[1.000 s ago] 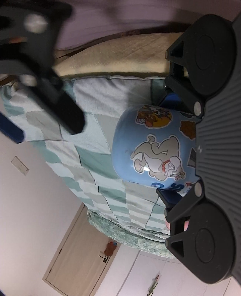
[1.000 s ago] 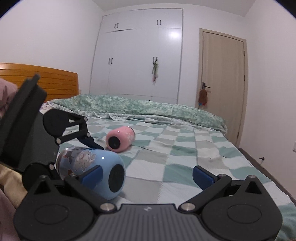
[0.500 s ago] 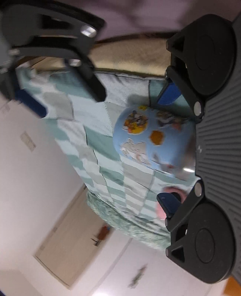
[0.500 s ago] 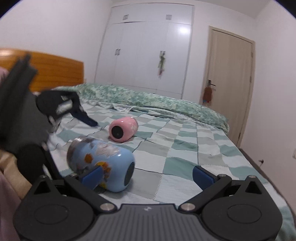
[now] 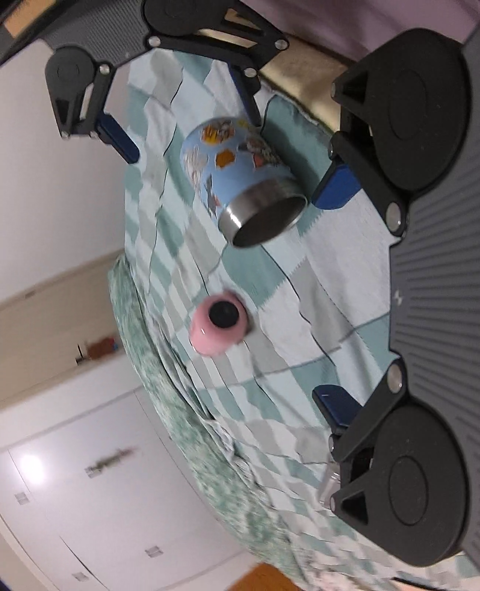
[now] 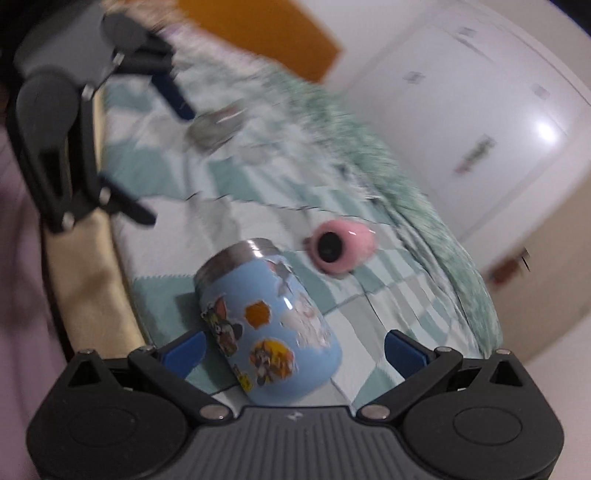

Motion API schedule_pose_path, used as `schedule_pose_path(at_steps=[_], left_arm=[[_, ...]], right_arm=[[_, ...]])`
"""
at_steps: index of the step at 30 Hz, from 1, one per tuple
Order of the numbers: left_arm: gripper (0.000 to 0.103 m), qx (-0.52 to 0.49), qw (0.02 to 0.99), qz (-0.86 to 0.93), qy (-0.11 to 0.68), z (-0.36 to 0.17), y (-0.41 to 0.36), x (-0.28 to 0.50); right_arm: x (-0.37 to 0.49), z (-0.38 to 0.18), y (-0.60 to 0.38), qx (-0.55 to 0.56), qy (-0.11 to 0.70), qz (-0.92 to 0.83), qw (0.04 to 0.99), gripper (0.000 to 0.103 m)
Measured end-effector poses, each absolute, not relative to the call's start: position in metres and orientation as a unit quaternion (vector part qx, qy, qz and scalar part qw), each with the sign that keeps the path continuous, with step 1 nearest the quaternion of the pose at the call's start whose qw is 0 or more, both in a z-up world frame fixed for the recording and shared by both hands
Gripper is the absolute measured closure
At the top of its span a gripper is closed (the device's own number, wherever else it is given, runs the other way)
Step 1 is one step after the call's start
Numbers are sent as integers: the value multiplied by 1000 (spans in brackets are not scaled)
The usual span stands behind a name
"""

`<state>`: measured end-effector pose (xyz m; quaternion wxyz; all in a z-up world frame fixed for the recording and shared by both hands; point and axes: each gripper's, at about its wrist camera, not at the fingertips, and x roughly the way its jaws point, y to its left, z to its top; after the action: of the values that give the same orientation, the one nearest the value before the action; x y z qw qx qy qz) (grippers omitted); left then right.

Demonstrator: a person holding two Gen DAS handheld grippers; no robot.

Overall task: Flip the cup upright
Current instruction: 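Grasp the blue cup body with the right gripper while the left gripper releases it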

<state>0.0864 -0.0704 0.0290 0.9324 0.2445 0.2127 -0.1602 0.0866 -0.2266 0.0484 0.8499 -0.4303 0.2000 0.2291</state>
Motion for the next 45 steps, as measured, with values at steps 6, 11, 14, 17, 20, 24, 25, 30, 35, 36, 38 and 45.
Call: schedule_pose_path(at_steps=[6,11,14,17,20,24,25,30,35,36,38,45], left_arm=[[0,223,941,-140,214,27,-58,80],[0,209,946,-136,208,30,-48,75],[0,197,948,-139,209,32,-42,76],[0,183,950,-135,215,31,-36,84],[0,166,951,-132,225,29,-34,94],[0,145,951,-128,239,28,-34,105],[0,140,952,-127,242,28,-34,106],[0,105,953,-123,258,27,-35,112],[0,83,948,-125,282,23,-40,115],[0,82,947,-126,283,23,-41,115],[0,81,946,-127,286,23,-42,113],[0,71,948,-126,284,27,-41,107]], right_arm=[[126,47,-187,-511,270,288,763,0],[183,43,-185,-427,402,317,745,6],[200,48,-196,-346,445,322,760,7],[208,52,-210,-270,480,311,774,11],[208,51,-219,-222,498,276,791,15],[203,51,-234,-128,511,213,823,16],[201,51,-238,-97,511,194,832,17],[178,45,-273,89,492,114,858,17],[157,30,-300,252,447,44,857,18],[155,27,-300,268,439,35,857,18],[151,24,-301,292,427,22,856,18],[165,26,-294,254,459,35,851,19]])
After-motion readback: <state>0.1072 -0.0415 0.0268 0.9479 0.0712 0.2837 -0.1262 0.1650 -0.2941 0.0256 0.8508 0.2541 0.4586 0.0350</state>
